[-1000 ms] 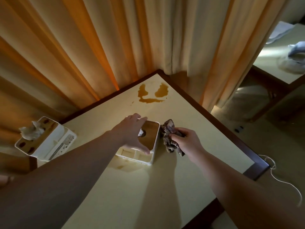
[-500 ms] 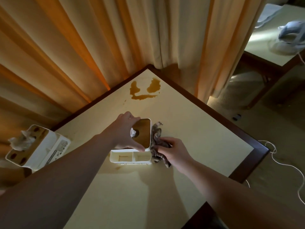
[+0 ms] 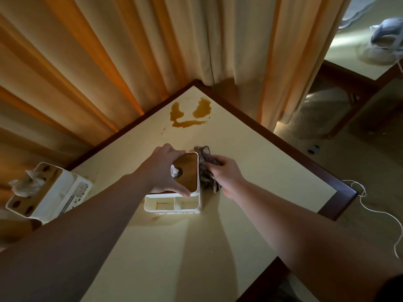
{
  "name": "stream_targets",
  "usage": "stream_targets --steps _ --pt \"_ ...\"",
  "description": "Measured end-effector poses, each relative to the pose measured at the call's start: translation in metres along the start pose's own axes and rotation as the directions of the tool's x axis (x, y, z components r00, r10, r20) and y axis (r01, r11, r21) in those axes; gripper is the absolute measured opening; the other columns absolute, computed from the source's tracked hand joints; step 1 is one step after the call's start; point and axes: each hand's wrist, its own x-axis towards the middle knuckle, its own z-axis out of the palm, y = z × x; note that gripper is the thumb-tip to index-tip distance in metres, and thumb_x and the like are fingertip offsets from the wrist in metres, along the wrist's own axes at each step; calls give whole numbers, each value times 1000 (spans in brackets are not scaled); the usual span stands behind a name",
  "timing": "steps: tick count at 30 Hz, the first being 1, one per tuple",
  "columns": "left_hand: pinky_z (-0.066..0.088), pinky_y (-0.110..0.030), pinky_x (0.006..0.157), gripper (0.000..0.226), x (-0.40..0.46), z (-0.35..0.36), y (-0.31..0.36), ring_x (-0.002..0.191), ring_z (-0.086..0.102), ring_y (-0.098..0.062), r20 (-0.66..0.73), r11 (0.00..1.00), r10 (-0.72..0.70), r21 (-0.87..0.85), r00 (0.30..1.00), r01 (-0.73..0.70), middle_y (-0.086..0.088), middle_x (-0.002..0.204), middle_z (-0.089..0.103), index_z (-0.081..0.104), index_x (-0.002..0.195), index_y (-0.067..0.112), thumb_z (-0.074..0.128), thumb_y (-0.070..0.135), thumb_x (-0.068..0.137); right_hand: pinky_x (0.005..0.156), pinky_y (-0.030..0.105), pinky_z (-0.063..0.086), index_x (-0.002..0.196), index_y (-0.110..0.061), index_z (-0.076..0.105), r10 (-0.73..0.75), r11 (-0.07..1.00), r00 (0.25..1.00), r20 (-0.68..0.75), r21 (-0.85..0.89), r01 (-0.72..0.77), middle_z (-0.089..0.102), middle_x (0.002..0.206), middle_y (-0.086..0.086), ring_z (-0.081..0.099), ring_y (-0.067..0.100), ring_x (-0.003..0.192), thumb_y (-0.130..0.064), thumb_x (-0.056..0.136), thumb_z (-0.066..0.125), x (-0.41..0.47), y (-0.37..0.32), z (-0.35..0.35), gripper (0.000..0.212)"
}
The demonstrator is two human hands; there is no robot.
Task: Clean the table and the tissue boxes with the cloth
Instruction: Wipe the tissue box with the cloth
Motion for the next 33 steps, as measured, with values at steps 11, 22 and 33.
stream_targets --steps 11,22,33 --pt "41 -42 108 137 -3 5 -3 126 32 -13 20 1000 -24 -11 1000 24 11 134 33 25 160 39 84 84 45 41 35 43 100 -20 73 -16 976 1000 1 -219 16 69 65 7 55 26 47 -15 94 70 -37 31 -4 8" --pt "40 -43 108 138 -2 8 -8 123 30 -11 15 999 -9 -37 1000 10 14 131 32 25 160 39 81 86 44 65 49 59 88 -18 73 37 998 998 41 -49 -35 70 72 13 66 29 65 -2 86 68 -62 23 -1 17" --pt "39 -41 108 134 0 10 -10 129 29 -14 34 1000 -11 -15 999 11 12 138 31 20 160 43 80 86 48 74 40 60 98 -37 72 -42 980 999 -14 -193 38 78 92 -6 74 22 89 -17 97 67 -13 5 5 20"
